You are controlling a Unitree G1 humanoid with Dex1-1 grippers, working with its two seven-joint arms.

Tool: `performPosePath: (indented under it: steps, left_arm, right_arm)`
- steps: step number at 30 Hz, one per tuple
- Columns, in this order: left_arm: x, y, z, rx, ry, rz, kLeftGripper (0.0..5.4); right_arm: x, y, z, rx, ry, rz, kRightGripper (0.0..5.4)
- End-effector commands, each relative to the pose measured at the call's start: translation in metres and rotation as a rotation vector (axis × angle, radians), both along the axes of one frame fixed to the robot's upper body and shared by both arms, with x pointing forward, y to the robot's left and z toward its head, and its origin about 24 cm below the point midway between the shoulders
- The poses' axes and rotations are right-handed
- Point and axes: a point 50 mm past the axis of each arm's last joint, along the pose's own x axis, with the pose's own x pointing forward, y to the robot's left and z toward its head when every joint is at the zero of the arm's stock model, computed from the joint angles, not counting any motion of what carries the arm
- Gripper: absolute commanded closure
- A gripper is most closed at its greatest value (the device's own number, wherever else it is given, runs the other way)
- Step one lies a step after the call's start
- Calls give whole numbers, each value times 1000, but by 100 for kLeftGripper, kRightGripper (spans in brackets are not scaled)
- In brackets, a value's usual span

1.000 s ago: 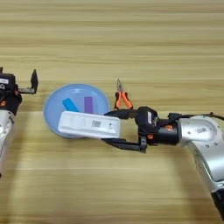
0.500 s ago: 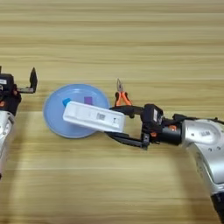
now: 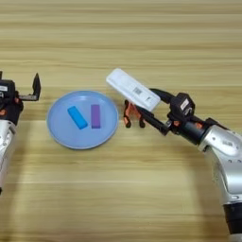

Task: Move the objects on the table

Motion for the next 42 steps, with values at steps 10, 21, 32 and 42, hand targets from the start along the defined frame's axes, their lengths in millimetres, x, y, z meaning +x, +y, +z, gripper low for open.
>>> performPosePath:
  steps: [10,21,32,42]
  left_arm:
    - [2,0,0,-10,0,-2,0]
    - [6,3,3,-1,-7,0,0]
    - [8,3,4,-2,-12,2,0]
    - [8,2,4,-2,-14,-1,0]
  right_arm:
    - [18,-28,-17,13,96,-355,249]
    - [-4,-48,-44,-30,240,-471,249]
    - [-39,-59,-58,-47,337,-468,249]
    - [-53,-61,-68,-50,411,-487,249]
